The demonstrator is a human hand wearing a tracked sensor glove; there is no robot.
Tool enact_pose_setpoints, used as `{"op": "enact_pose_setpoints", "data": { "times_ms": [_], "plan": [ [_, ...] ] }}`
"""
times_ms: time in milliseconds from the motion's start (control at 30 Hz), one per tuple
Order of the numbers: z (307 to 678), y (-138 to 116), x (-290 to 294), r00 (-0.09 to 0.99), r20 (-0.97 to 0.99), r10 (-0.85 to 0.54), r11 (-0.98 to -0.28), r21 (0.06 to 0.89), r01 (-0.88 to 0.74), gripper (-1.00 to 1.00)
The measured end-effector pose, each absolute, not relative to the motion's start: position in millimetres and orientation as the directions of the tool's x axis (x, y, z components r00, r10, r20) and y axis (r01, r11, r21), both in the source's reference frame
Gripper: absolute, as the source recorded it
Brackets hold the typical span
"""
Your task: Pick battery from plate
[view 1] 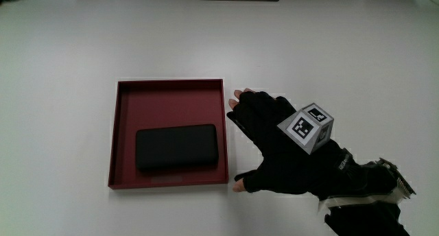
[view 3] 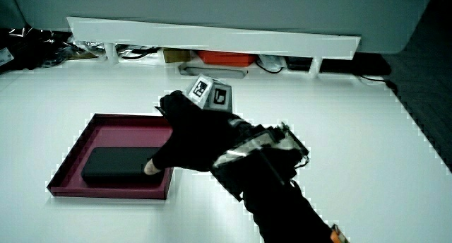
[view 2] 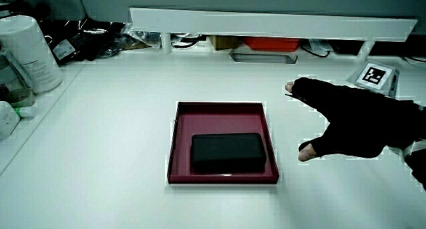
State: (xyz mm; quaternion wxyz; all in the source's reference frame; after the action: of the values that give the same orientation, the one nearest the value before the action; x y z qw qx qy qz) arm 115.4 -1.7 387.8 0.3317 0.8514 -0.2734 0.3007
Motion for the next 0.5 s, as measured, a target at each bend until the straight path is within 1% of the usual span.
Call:
{"op": "enact_pose_setpoints", "data": {
  "times_ms": [100, 167, 300, 333, 367, 500],
  "plan": [
    [387.6, -3.2, 108.0, 0.667, 0.693, -0.273, -0.623, 0.400, -0.672, 0.00],
    [389.2, -4.5, 98.5, 0.680, 0.677, -0.280, -0.609, 0.422, -0.671, 0.00],
    [384.2, -8.5, 74.8, 0.686, 0.667, -0.292, -0.588, 0.440, -0.679, 0.00],
    [389.5, -9.7, 69.7, 0.675, 0.673, -0.303, -0.588, 0.425, -0.688, 0.00],
    [382.9, -10.5, 62.1, 0.682, 0.667, -0.298, -0.574, 0.446, -0.687, 0.00],
    [397.9, -15.6, 41.2, 0.686, 0.655, -0.316, -0.572, 0.445, -0.689, 0.00]
  ]
}}
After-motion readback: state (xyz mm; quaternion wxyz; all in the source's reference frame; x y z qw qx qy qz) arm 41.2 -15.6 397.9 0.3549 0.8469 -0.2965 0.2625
